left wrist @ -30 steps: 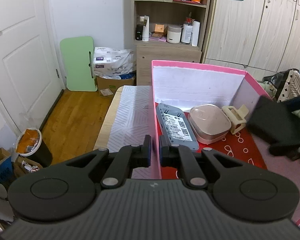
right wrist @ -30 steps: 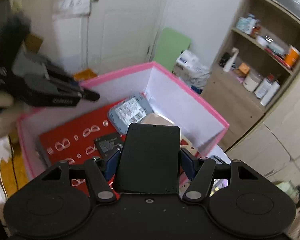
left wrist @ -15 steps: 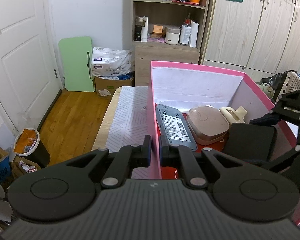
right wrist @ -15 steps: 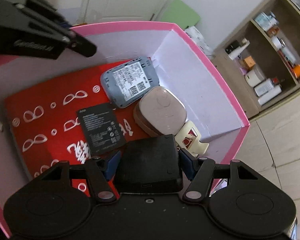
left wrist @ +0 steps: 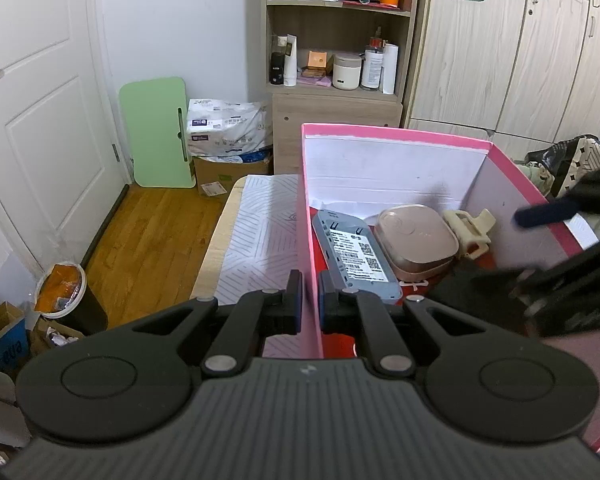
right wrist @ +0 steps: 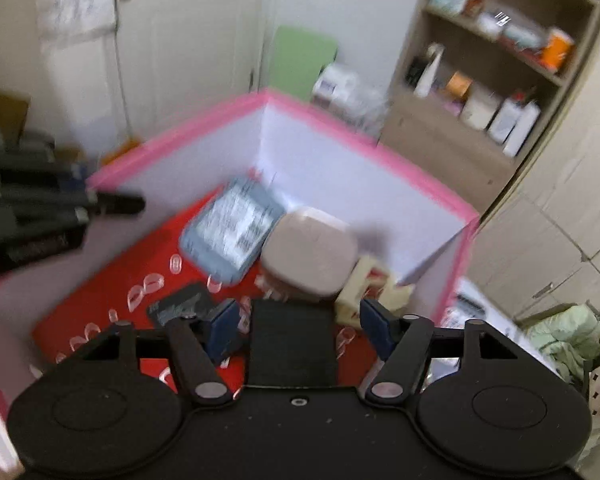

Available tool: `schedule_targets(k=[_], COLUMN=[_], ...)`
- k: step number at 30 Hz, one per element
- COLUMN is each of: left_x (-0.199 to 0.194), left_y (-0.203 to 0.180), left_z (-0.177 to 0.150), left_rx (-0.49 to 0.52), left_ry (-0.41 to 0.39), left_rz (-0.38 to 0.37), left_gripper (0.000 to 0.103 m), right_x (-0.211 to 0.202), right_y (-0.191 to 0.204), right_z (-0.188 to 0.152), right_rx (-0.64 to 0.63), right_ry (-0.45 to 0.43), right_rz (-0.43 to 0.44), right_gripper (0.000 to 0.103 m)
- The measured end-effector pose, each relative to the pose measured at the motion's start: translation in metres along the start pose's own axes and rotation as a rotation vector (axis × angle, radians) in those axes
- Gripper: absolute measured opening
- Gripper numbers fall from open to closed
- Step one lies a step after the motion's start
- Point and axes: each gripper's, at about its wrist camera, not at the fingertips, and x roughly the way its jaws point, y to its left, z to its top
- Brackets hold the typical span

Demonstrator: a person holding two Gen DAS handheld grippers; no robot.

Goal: Organize rigid objects
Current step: 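Carry the black phone into the pink box and open the right gripper, then reach the right gripper to the white charger cube and grasp it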

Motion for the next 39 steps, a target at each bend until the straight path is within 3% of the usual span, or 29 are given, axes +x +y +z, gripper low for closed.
schedule_targets(k=[7, 11, 18, 25, 32, 37, 39], left_x=[-0.001, -0.001, 0.0, 0.001, 0.002, 0.002, 0.002], left_y=[-0.001, -0.002, -0.004, -0.006, -0.006, -0.006, -0.006], left_z=[-0.001, -0.001, 0.001, 0.001, 0.002, 0.002, 0.002], left_rx=[0.002, 0.003, 0.011, 0.017, 0.029, 0.024, 0.028], left_ry=[-0.001, -0.001, 0.001, 0.002, 0.003, 0.003, 0.003], left_rz=[0.006, 0.009, 0.02, 0.03, 0.038, 0.036, 0.038], left_gripper=[0.008, 0.008, 0.008, 0.008, 0.008, 0.008, 0.008], right_x=[-0.069, -0.086, -0.086, -0.057, -0.017, 0.011, 0.017], right_y=[-0.052, -0.089, -0.136, -0.145, -0.144, -0.141, -0.137], right_z=[-0.029, -0.056, -0.104, -0.134, -0.14, -0.134, -0.131], right_rx=[0.167, 0.26, 0.391, 0.431, 0.438, 0.424, 0.417], right_ry=[-0.239, -0.285, -0.23, -0.179, -0.153, -0.115, -0.112], right_rz=[0.006, -0.014, -0.023, 0.016, 0.056, 0.035, 0.03], right_gripper=[0.073, 0.073, 0.058, 0.049, 0.049, 0.05, 0.054])
